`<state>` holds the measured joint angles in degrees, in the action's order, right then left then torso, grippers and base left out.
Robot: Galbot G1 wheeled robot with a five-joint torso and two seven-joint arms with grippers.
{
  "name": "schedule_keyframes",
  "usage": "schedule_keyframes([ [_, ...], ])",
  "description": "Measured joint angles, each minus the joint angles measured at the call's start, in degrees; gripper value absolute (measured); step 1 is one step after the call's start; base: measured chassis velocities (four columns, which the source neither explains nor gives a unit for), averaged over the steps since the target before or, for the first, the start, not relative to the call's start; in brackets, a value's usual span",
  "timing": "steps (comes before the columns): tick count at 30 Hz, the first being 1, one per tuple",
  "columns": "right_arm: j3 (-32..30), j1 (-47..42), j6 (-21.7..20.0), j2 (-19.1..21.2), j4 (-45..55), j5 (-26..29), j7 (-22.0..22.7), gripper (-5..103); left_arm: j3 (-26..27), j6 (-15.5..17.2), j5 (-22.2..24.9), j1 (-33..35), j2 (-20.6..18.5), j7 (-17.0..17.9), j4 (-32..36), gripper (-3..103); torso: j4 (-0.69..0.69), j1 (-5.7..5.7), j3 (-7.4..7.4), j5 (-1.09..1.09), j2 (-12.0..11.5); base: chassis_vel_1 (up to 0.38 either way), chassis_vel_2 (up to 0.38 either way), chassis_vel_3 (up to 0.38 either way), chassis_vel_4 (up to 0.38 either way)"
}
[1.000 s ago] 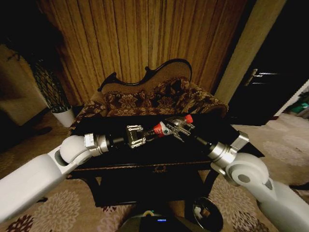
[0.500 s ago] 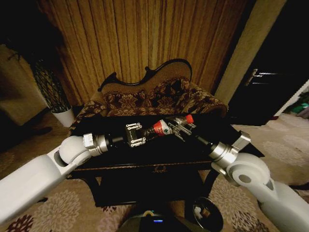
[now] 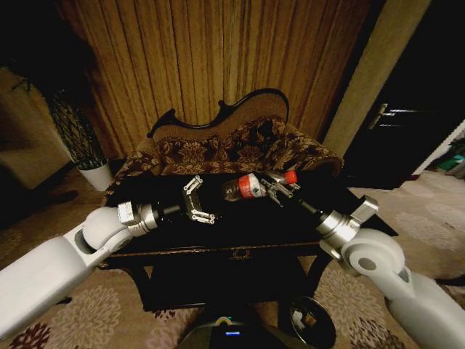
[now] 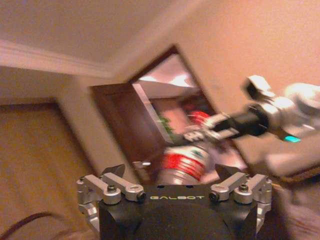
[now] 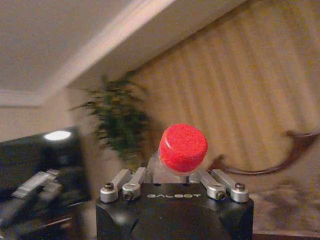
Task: Move to the front of the table and place the trash on the table into the trash bin.
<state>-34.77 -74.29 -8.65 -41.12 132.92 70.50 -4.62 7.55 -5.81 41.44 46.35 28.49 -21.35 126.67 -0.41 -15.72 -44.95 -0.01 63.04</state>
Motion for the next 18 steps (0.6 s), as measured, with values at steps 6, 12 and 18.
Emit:
schedule_keyframes([
  [6,-0.42,0.76,1.3,-2.37,-6.13,-5.69,6.39,28,2.93,5.74,1.5,-1.18,5.78,17.45,-2.49,100,-0.03,0.0,0.0,0.02,0.0,0.0,0.0,0.0,0.0],
  [12,-1.71,2.17,-0.69,-4.04,-9.72,-14.3,15.92,28,13.01,18.06,4.85,1.84,8.98,33.35,-4.43,100,-0.02,-0.02,-0.01,0.01,-0.01,0.0,0.0,0.0,0.0],
  [18,-5.87,0.54,-2.99,-2.74,-10.97,-19.23,19.02,28,31.88,31.39,11.35,12.75,9.9,41.35,-3.03,100,0.0,-0.01,0.0,-0.01,0.0,0.0,0.0,0.0,0.0],
])
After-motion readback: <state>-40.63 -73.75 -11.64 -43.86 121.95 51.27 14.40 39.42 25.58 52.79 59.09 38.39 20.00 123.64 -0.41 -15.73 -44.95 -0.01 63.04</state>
